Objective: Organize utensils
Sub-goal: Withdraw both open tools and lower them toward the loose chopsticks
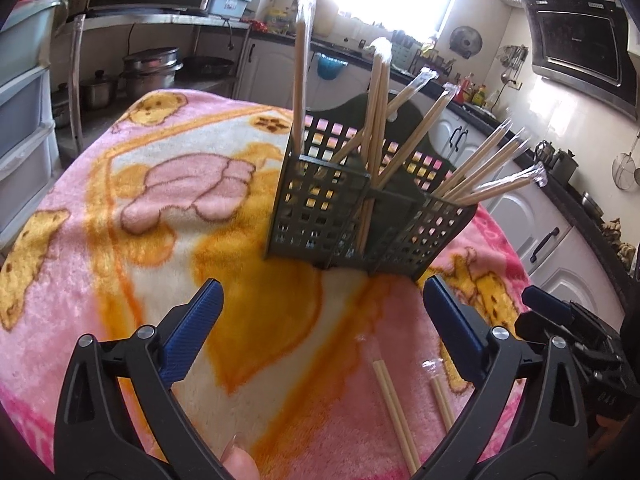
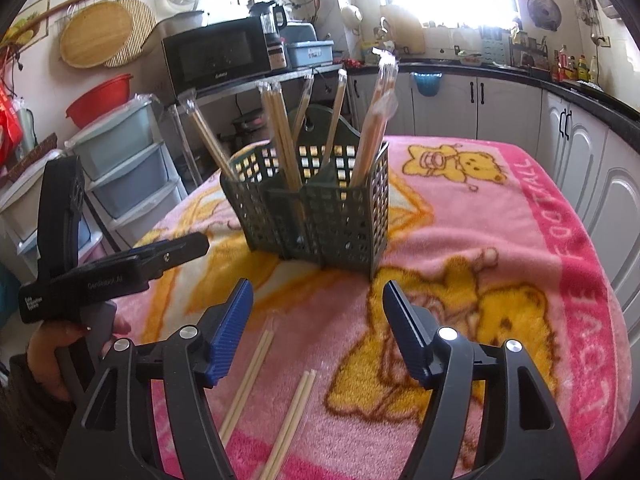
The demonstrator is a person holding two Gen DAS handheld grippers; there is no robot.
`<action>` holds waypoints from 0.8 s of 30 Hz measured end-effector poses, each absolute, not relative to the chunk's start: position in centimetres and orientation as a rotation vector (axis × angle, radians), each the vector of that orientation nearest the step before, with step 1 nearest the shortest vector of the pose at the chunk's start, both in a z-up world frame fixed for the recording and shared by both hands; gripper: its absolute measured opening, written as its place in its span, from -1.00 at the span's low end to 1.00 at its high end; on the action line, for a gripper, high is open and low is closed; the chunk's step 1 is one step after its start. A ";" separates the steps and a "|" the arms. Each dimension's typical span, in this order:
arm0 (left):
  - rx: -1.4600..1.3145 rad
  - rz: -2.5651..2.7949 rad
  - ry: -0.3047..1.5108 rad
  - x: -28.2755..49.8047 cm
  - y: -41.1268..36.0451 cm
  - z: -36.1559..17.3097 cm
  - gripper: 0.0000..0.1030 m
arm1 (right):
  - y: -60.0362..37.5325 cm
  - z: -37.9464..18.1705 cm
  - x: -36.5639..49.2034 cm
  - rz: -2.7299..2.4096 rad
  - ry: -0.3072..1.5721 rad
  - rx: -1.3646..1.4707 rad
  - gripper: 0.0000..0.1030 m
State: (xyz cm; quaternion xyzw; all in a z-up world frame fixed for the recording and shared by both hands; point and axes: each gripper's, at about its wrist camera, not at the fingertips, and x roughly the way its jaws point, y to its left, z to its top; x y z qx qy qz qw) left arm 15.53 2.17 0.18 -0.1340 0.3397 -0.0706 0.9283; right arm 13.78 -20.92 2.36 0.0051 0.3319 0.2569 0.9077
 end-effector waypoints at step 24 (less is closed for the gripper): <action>-0.411 -0.310 0.910 17.7 -0.2 -5.1 0.30 | -18.3 -3.4 13.4 0.568 0.900 -0.082 0.11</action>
